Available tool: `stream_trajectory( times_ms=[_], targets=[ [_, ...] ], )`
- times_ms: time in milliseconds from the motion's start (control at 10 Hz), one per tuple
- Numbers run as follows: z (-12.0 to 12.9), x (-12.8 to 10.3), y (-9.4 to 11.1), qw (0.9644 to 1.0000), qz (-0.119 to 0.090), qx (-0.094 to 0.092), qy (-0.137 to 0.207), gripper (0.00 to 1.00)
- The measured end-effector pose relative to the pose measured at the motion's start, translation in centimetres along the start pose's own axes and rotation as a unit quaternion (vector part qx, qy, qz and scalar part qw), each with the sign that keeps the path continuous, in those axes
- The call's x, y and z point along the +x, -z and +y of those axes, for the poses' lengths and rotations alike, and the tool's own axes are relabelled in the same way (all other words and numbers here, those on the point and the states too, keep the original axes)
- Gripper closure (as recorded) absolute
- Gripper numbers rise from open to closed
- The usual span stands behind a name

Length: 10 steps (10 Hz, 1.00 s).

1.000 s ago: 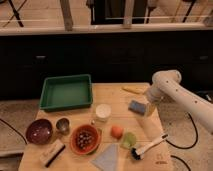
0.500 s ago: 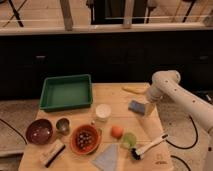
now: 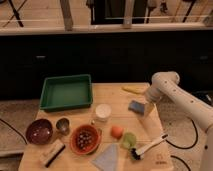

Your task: Place sponge in tray

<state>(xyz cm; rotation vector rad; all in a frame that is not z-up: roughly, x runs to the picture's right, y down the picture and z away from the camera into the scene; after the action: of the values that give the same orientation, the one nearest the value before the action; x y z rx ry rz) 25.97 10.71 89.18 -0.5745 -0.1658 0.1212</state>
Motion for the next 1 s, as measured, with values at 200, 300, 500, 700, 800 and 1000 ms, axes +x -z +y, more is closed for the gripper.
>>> stream_trajectory(
  times_ms=[200, 300, 500, 700, 800, 1000],
  targets=[
    [-0.1, -0.2, -0.4, 1.0, -0.003, 0.0, -0.002, 0.2],
    [-0.2, -0.3, -0.7, 1.0, -0.003, -0.001, -0.003, 0.2],
    [-0.3, -0.4, -1.1, 1.0, -0.004, -0.002, -0.004, 0.2],
    [-0.3, -0.4, -1.4, 1.0, -0.006, -0.003, -0.006, 0.2],
    [-0.2, -0.6, -1.7, 0.9999, -0.007, -0.005, -0.006, 0.2],
    [-0.3, -1.1, -2.1, 0.9999, -0.009, -0.008, -0.006, 0.2]
  ],
)
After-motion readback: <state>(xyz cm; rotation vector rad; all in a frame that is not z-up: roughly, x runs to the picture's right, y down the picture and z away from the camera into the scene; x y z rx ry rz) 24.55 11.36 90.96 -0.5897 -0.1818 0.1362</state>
